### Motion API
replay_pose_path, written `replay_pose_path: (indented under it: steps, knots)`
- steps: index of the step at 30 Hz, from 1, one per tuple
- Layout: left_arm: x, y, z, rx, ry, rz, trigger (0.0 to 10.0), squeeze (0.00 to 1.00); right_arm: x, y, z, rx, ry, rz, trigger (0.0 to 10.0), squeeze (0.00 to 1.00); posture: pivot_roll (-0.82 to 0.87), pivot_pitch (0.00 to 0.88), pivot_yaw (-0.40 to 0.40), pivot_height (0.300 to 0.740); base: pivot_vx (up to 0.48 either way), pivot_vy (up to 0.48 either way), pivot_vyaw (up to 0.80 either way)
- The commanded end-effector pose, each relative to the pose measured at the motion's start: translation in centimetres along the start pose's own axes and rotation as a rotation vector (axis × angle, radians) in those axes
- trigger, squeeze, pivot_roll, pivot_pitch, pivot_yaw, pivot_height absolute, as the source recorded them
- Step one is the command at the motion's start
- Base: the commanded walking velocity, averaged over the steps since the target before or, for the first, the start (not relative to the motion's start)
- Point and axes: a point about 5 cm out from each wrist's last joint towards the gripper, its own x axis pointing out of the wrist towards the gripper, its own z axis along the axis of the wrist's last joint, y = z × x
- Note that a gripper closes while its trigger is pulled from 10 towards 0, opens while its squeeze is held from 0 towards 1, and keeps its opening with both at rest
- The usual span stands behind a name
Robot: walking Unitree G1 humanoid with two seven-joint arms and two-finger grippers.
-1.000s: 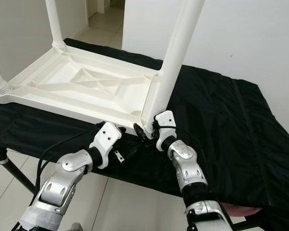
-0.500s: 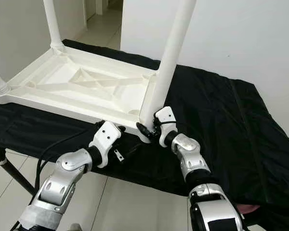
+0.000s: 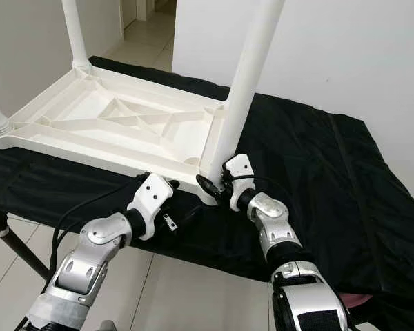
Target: Building children table
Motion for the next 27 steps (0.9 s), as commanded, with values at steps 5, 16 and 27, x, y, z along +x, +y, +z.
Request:
replay_pose_path:
  steps: [5, 16, 27]
  knots:
    - [0.4, 0.2, 0.1, 0.006, 0.000, 0.075, 10.0, 0.00, 0.5, 2.6, -1.2, 0.043, 0.013, -0.175, 10.0, 0.00, 0.04, 0.000, -0.120, 0.740, 0.000, 0.000, 0.00]
    - [0.3, 0.1, 0.0, -0.005, 0.002, 0.088, 10.0, 0.00, 1.4, 4.7, -1.7, 0.195, 0.045, -0.432, 10.0, 0.00, 0.05, 0.000, -0.135, 0.740, 0.000, 0.000, 0.00]
    - [0.3, -0.2, -0.1, -0.016, 0.002, 0.090, 10.0, 0.00, 1.3, 4.7, -0.7, 0.214, 0.044, -0.512, 10.0, 0.00, 0.05, 0.000, -0.144, 0.740, 0.000, 0.000, 0.00]
